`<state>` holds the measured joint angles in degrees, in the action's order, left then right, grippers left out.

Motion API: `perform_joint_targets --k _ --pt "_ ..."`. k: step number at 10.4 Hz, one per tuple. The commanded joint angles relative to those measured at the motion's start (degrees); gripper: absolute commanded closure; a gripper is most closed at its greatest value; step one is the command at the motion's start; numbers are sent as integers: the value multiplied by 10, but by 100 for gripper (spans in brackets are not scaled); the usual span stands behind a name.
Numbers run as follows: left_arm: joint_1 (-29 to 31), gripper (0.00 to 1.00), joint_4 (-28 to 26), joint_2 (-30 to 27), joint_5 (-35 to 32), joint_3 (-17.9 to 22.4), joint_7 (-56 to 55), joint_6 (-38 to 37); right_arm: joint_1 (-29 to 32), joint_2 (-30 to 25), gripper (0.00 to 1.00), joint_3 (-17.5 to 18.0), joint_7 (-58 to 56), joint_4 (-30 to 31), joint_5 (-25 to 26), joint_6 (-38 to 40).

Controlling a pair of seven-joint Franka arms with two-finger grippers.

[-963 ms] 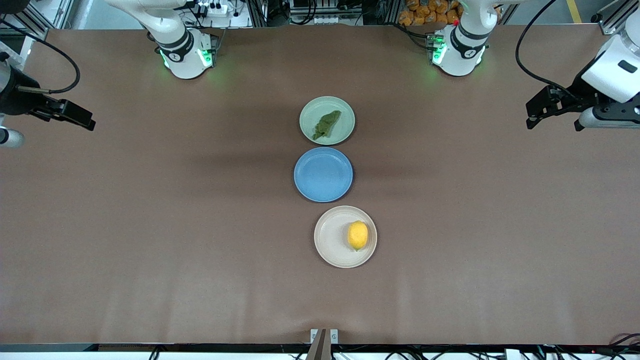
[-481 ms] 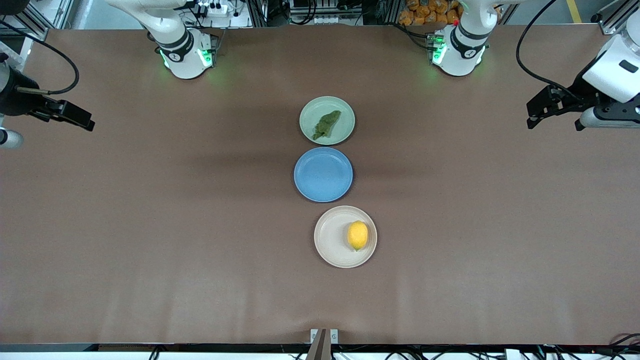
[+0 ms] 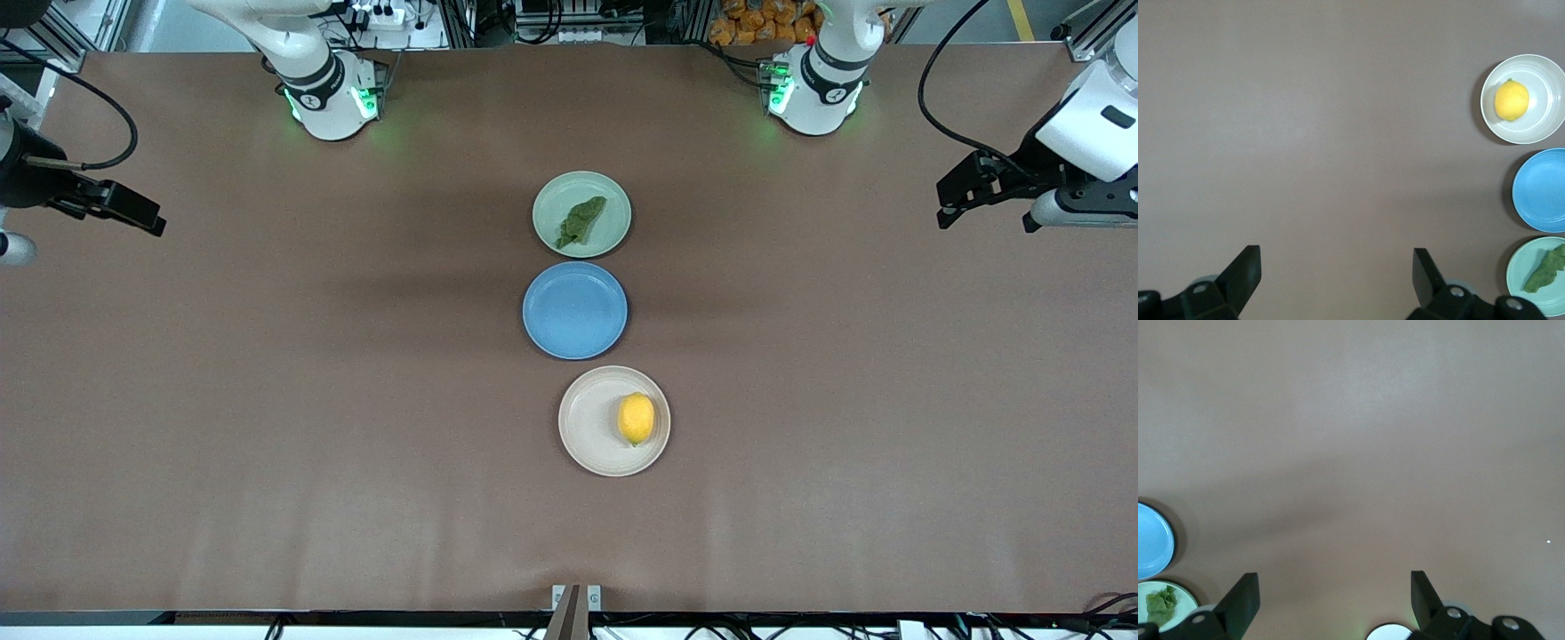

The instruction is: Place lemon and lettuce in plates

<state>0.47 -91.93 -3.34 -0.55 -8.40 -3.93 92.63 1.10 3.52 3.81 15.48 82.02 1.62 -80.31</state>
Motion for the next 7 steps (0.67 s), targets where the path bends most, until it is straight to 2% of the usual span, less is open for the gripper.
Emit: perform_joint_targets --k 1,7 --pt "1 0 7 -3 -12 0 13 -12 5 6 0 2 3 -11 12 -22" --pt "1 0 7 -3 -11 0 15 -12 5 6 0 1 0 -9 11 -24"
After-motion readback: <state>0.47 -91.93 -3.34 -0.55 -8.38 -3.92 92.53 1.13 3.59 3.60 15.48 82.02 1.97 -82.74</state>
